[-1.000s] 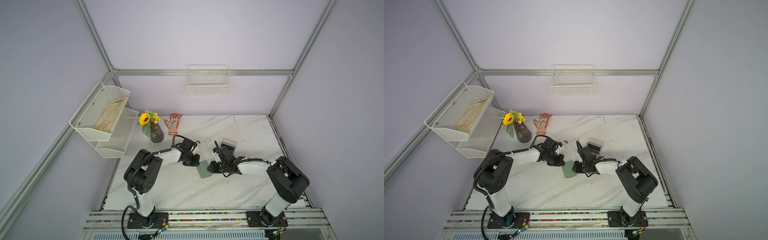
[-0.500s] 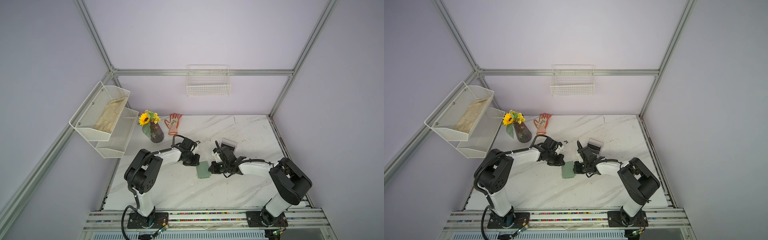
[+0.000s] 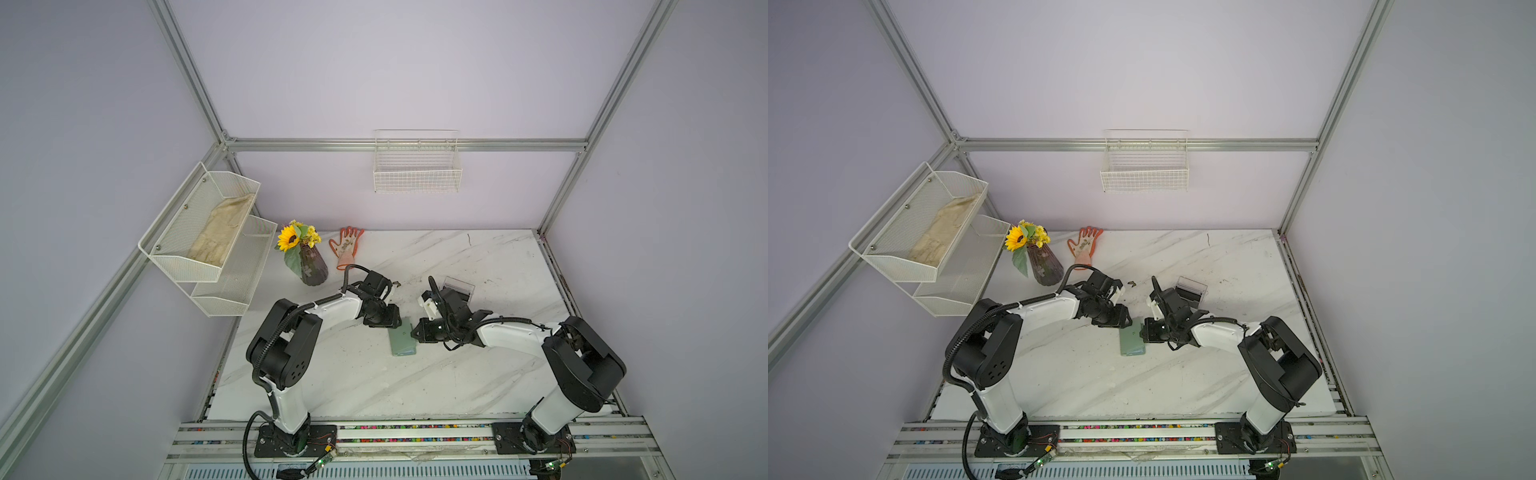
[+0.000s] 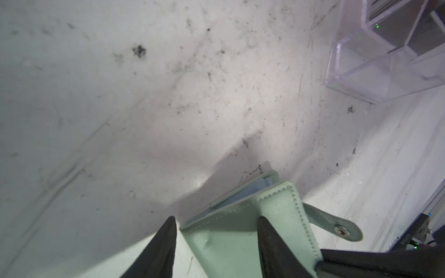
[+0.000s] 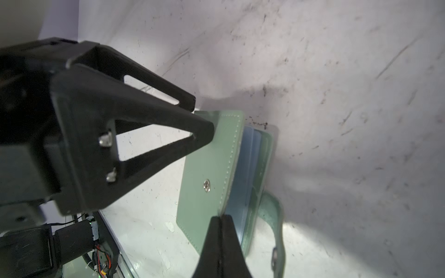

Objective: Insert credit cards into a card holder
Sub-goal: Open the card holder at the center of the board.

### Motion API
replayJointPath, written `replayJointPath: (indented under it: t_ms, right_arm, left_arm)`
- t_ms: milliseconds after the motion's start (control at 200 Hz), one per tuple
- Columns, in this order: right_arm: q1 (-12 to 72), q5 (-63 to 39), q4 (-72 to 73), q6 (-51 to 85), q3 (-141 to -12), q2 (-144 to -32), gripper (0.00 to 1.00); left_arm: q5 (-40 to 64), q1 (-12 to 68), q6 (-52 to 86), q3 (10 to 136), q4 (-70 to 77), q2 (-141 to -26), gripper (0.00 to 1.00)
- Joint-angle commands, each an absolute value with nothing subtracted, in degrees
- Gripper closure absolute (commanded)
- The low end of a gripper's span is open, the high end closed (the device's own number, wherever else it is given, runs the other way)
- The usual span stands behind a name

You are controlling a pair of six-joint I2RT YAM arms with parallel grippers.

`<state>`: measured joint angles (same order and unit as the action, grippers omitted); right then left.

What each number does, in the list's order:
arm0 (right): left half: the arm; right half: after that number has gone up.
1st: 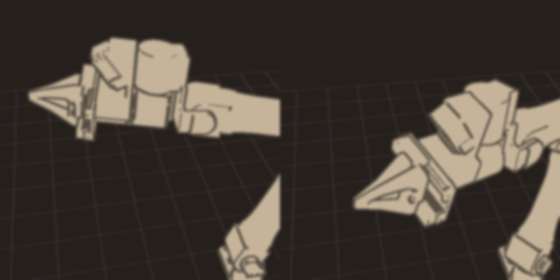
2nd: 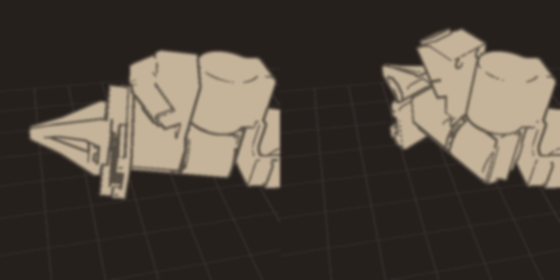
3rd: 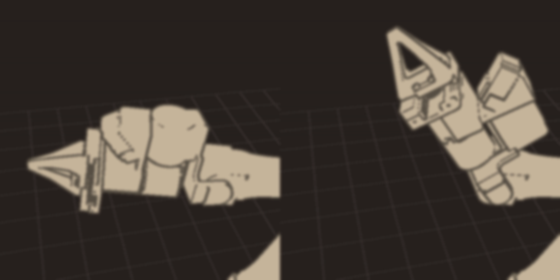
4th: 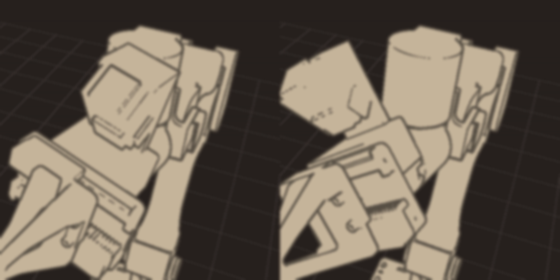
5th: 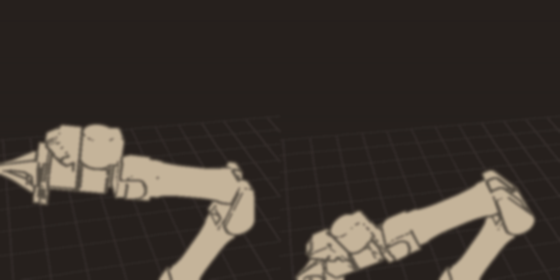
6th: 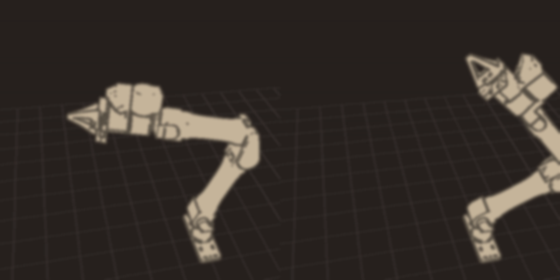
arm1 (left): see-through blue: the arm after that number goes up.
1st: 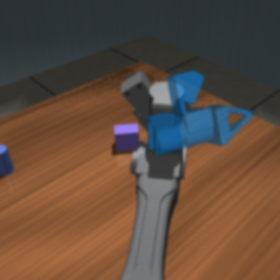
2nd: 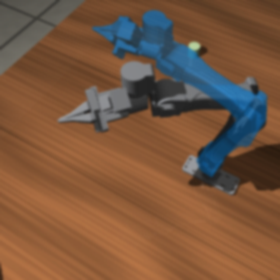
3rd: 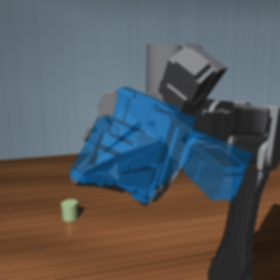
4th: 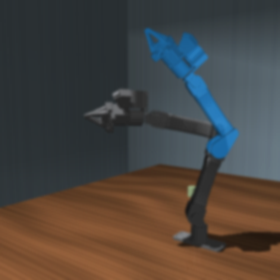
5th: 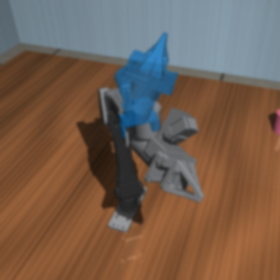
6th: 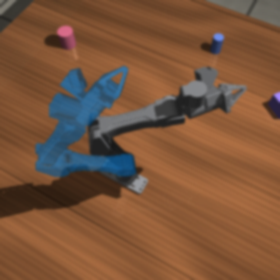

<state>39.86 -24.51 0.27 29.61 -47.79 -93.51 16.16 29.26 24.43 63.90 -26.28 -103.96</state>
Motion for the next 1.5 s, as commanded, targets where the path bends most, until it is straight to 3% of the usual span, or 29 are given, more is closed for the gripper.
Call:
replayJointPath:
  t_ms: [0, 240, 545, 1015, 1170, 1390, 1495]
  right_arm:
    - [40.00, -24.72, -1.29, 28.70, -49.16, -91.85, 1.00]
    - [40.30, -24.53, -2.37, 27.70, -50.23, -91.89, 1.00]
    - [41.89, -22.44, -4.60, 26.12, -52.61, -92.11, 1.00]
    - [44.99, -18.19, -7.50, 24.73, -56.42, -93.70, 1.00]
    - [45.42, -18.11, -7.47, 24.62, -56.51, -93.76, 1.00]
    - [45.79, -17.79, -6.89, 25.31, -56.36, -93.01, 1.00]
    - [46.12, -17.75, -6.20, 25.79, -56.00, -92.98, 1.00]
  left_arm:
    - [14.24, 28.76, 23.55, 69.24, -28.56, -101.18, 0.45]
    - [17.50, 28.74, 24.54, 74.82, -31.61, -101.18, 0.39]
    - [18.33, 28.74, 29.42, 83.29, -37.58, -104.65, 0.39]
    - [18.82, 28.92, 29.53, 84.10, -43.56, -108.34, 0.40]
    - [19.15, 29.09, 29.66, 83.93, -43.68, -108.30, 0.48]
    - [19.45, 29.36, 29.47, 84.41, -43.58, -109.32, 0.74]
    - [19.80, 29.34, 29.36, 84.38, -43.58, -109.67, 0.78]
